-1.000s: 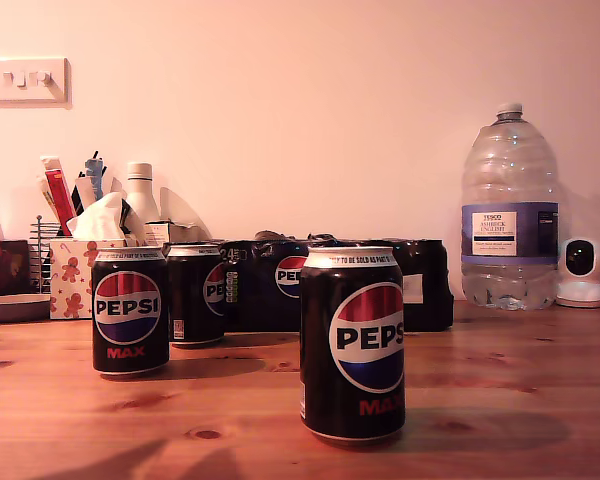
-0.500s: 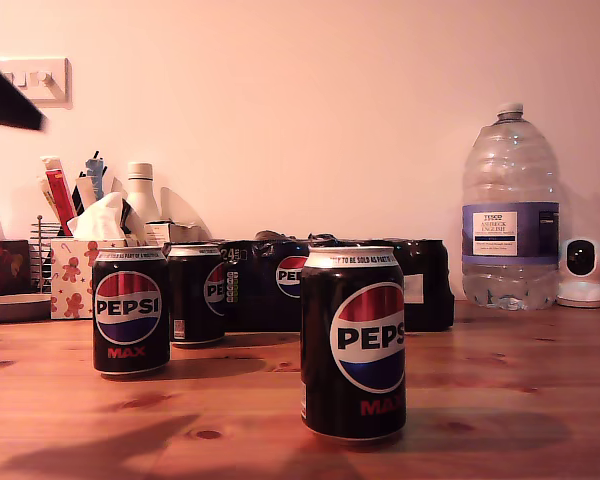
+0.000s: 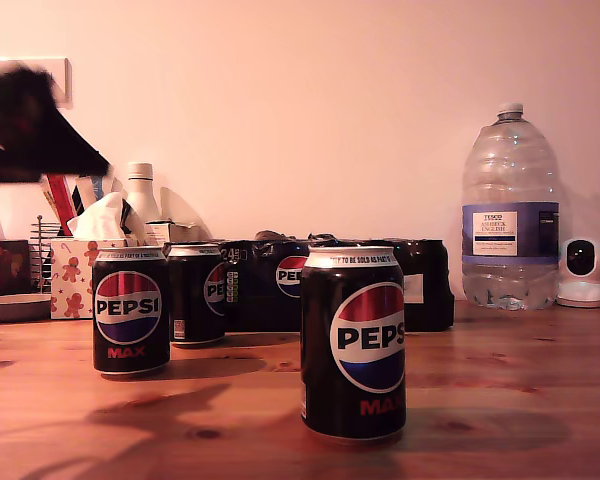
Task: Stack up the Pepsi cans on top of each other
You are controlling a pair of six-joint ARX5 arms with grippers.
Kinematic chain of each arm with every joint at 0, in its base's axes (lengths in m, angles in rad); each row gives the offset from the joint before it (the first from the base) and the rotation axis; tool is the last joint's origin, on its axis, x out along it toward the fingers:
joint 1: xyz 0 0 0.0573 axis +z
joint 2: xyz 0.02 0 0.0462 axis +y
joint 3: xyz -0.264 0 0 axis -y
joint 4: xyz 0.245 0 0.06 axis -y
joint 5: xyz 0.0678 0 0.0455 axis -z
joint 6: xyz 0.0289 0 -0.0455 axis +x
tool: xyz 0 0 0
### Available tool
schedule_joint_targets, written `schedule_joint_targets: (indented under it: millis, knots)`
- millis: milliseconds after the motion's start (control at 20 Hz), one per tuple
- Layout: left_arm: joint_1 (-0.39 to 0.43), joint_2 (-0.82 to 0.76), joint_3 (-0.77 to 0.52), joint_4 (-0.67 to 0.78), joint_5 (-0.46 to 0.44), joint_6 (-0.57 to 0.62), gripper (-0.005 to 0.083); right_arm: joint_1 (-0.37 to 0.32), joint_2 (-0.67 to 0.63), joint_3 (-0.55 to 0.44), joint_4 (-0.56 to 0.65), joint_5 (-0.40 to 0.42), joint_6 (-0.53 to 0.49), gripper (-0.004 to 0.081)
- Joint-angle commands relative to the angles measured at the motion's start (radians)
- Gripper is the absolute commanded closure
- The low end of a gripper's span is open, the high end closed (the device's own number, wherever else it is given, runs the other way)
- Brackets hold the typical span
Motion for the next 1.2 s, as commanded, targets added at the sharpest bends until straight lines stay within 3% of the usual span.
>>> schedule_joint_targets:
  millis: [0,250,650,950,1150]
  knots:
    - [-0.002,0.077,-0.018,0.081,-0.002,0.008,0.0013,-0.006,0.001,-0.018,0.003,-0.006,0.004,0.0782]
    - [-0.002,0.328,-0.018,0.385,-0.002,0.008,0.0013,-0.006,0.001,-0.017,-0.012,-0.006,0.004,0.0782]
    - [0.031,0.699,-0.015,0.754,-0.003,-0.020,0.0013,-0.006,0.001,-0.017,-0.018,-0.007,0.004,0.0782]
    - [0.037,0.811,0.060,0.759,-0.002,-0.019,0.0013,-0.006,0.001,-0.018,-0.020,-0.034,0.004,0.0782]
    - [0.037,0.849,0.132,0.679,-0.003,-0.012,0.0013,-0.006,0.001,-0.017,-0.024,-0.033,0.004,0.0782]
